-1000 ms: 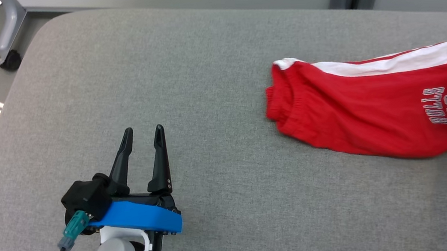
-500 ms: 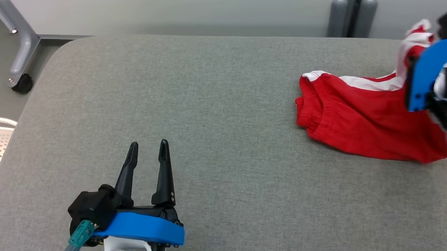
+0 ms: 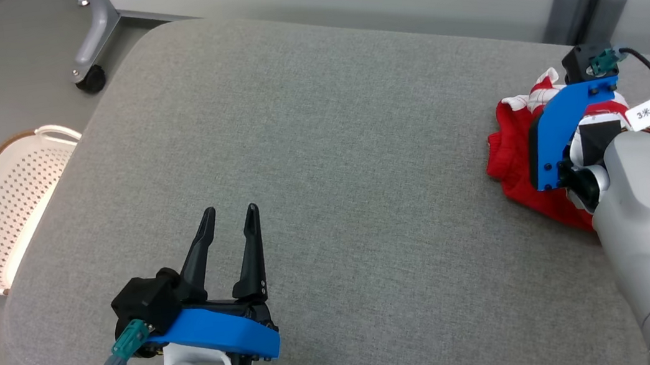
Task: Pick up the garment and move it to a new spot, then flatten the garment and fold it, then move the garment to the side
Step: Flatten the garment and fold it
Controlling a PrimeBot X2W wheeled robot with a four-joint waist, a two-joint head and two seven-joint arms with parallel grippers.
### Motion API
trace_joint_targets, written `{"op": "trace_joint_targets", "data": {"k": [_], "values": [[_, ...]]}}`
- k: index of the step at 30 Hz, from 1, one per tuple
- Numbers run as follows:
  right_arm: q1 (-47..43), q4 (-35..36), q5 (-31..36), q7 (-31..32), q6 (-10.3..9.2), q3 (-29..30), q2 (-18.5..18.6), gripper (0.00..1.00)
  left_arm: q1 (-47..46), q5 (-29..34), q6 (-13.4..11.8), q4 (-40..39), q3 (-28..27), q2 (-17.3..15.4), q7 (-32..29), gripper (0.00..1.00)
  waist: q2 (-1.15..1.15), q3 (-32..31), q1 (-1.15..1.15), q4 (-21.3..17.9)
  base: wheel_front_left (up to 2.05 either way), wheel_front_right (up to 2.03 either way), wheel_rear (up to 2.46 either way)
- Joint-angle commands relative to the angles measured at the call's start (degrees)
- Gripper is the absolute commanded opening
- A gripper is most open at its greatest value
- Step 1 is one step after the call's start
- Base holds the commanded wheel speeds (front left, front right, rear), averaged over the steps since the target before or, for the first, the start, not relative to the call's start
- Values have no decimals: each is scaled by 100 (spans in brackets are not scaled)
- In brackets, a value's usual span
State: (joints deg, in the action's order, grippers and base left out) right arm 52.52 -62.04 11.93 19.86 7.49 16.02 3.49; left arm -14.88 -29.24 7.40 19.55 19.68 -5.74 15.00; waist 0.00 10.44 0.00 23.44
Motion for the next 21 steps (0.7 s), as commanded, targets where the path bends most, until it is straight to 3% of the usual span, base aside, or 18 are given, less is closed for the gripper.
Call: {"op": "trace_joint_targets", "data": {"k": [1,4,7,9,11,15,21], "values": [[-66,23,-6,18,1,31,-17,100,-81,-9,4,-12,-5,-5,23,100,0,45,0,41,0,0,0],[-73,3,-189,8,1,-40,-52,100,-80,1,4,-23,-59,3,23,100,0,69,0,34,0,0,0],[299,-181,-1593,-466,2,-740,-68,100,-105,11,4,-8,-72,20,23,100,0,65,0,22,0,0,0],[291,171,-2714,-747,2,-1503,-51,100,-121,10,4,1,-120,4,23,100,0,47,0,-65,0,0,0],[46,634,-3164,-956,0,-2049,-32,100,-103,32,5,-25,-189,-16,23,100,0,19,0,-211,0,0,0],[-202,1352,-3263,-1259,1,-2222,201,100,-24,72,4,-73,-296,-30,23,100,0,-63,0,-422,0,0,0],[-994,2027,-2716,-1717,2,-1731,808,100,61,113,4,-83,-300,-36,23,100,0,-174,0,-622,0,0,0]]}}
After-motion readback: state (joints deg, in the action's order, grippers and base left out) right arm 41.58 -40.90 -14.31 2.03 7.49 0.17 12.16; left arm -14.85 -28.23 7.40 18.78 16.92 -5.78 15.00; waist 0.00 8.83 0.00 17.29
